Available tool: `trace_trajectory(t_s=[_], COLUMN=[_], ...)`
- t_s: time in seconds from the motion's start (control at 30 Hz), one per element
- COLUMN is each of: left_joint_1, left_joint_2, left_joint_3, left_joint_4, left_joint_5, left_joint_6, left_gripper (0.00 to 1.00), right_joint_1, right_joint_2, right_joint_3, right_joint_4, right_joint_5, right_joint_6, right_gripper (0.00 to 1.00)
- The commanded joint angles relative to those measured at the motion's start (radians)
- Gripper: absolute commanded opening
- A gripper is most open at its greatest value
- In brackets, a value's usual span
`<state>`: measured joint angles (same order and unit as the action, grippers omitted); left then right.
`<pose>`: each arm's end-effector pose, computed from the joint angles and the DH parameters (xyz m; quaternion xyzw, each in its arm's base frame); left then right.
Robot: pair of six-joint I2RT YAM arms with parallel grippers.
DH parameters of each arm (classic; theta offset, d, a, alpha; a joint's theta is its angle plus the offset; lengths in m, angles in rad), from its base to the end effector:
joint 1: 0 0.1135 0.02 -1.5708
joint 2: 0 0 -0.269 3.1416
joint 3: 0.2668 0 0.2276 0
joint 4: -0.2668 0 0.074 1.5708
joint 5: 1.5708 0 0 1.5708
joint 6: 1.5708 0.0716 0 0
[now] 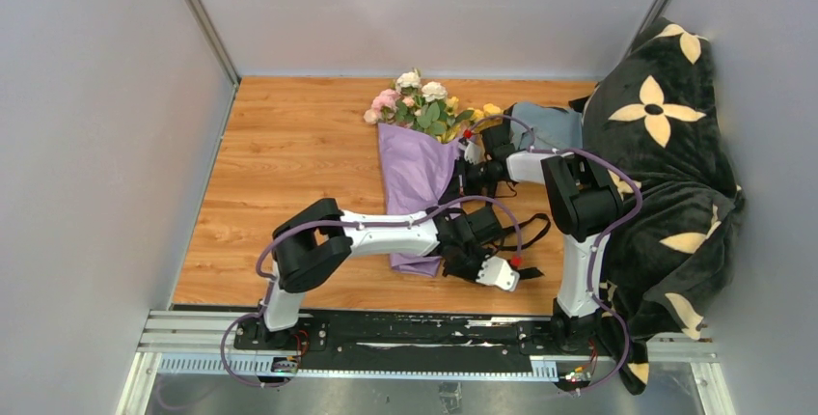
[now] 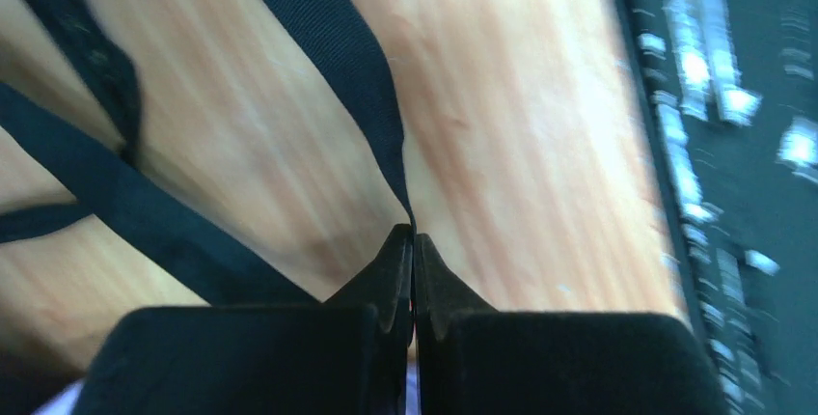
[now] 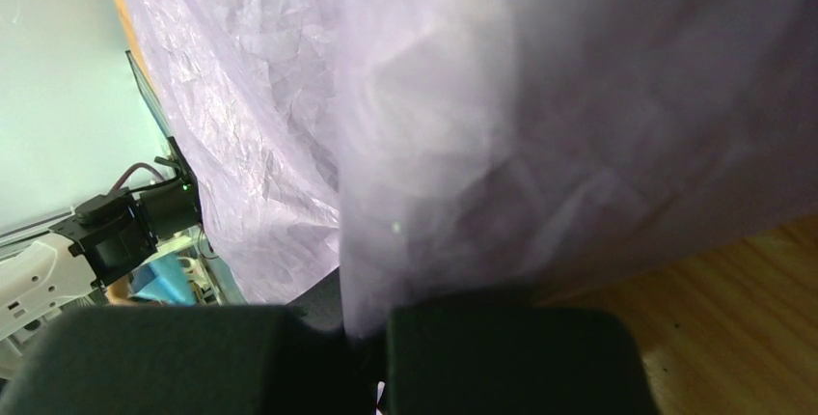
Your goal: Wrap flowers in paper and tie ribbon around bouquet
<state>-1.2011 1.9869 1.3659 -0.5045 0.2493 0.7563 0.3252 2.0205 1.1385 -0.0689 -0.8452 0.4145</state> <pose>0.1295 -0.3831 0.1512 0.8183 0.5173 -0.1666 0.1870 0.3557 0.1764 0.1255 -0.0862 0.8733 0.4647 0.1182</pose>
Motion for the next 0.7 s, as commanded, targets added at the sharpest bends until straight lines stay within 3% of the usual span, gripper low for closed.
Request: trace_trajectory(t_s=[0.0, 0.1, 0.2, 0.37, 0.57, 0.67], left_joint_1=[-0.005, 0.002, 0.071, 0.23, 0.363, 0.513], left_joint_2=[-0.172, -0.326, -0.42, -0.529, -0.586, -0.573], left_joint_3=[-0.007, -0.07, -0.177, -0.362, -0.46, -0.492], left_joint_4=[-0.269, -0.482, -0.634, -0.689, -0.716, -0.719], left_joint_5=[0.215, 0.309, 0.313, 0.248, 0.226, 0.196], left_joint_6=[-0.082, -0.004, 0.054, 0.11, 0.183, 0.249], left_gripper=[0.0, 0.0, 0.0, 0.0, 0.0, 0.0], right_joint_1=[0.006, 0.006, 0.003, 0.001, 0.0, -0.001], right_joint_2=[-0.009, -0.038, -0.072, -0.092, -0.07, -0.072], right_joint_3=[0.032, 0.055, 0.091, 0.174, 0.268, 0.307], right_joint_4=[-0.125, -0.163, -0.19, -0.22, -0.282, -0.305], right_joint_5=[0.087, 0.095, 0.097, 0.095, 0.104, 0.095], right_joint_6=[-0.056, -0.058, -0.044, 0.009, 0.022, 0.028], right_gripper=[0.0, 0.0, 0.0, 0.0, 0.0, 0.0])
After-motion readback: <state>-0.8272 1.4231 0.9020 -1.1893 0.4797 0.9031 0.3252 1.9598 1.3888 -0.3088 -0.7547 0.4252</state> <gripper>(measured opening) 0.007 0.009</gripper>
